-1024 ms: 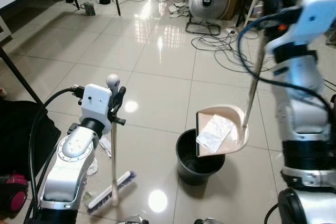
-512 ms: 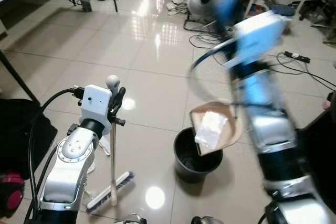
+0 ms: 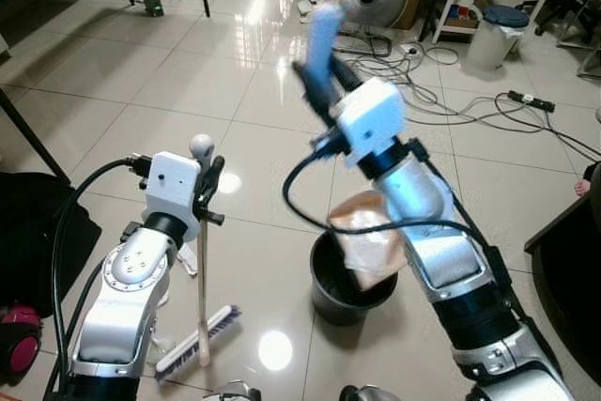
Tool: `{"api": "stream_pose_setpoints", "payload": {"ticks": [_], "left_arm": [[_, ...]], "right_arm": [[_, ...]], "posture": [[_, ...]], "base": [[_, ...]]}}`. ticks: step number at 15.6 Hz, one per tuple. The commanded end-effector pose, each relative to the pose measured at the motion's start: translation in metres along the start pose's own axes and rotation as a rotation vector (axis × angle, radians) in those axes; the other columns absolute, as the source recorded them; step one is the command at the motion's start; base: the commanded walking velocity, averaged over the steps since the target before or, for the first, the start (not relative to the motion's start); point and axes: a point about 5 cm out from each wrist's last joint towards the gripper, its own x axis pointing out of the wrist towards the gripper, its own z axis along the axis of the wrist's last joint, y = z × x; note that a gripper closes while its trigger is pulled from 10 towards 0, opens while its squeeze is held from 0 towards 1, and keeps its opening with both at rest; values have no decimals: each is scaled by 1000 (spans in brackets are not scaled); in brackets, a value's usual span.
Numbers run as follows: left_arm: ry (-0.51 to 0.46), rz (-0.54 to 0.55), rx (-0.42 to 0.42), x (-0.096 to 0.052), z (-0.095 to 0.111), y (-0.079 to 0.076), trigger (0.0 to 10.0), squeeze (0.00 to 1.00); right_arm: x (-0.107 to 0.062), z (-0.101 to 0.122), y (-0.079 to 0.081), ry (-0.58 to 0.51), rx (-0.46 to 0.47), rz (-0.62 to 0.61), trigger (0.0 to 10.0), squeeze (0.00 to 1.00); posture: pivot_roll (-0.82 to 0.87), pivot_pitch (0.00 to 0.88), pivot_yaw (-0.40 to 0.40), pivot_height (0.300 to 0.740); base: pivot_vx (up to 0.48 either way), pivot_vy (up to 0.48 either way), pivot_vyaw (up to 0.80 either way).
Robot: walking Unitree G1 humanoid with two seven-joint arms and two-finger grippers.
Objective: Sweep floor
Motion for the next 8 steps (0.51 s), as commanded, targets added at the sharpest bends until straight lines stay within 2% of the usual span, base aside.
{"api": "stream_pose_setpoints", "payload": {"ticks": [1, 5, 7, 8], "left_arm": [[-44, 4, 22, 1, 11, -1, 10000, 0], [-47, 4, 23, 1, 11, -2, 10000, 0], [-48, 9, 14, 1, 11, -2, 10000, 0], [-47, 10, 11, 1, 11, -2, 10000, 0]], "right_arm": [[3, 11, 1, -59, -68, 46, 10000, 0], [3, 12, 14, -68, -68, 89, 10000, 0], [3, 12, 17, -55, -9, 56, 10000, 0], [4, 12, 18, -53, -17, 62, 10000, 0]], "posture": [[73, 89, -30, 740], [73, 86, -34, 740], [71, 86, -33, 740], [69, 87, -32, 740]], "base": [[0, 0, 0], [0, 0, 0], [0, 0, 0], [0, 0, 0]]}}
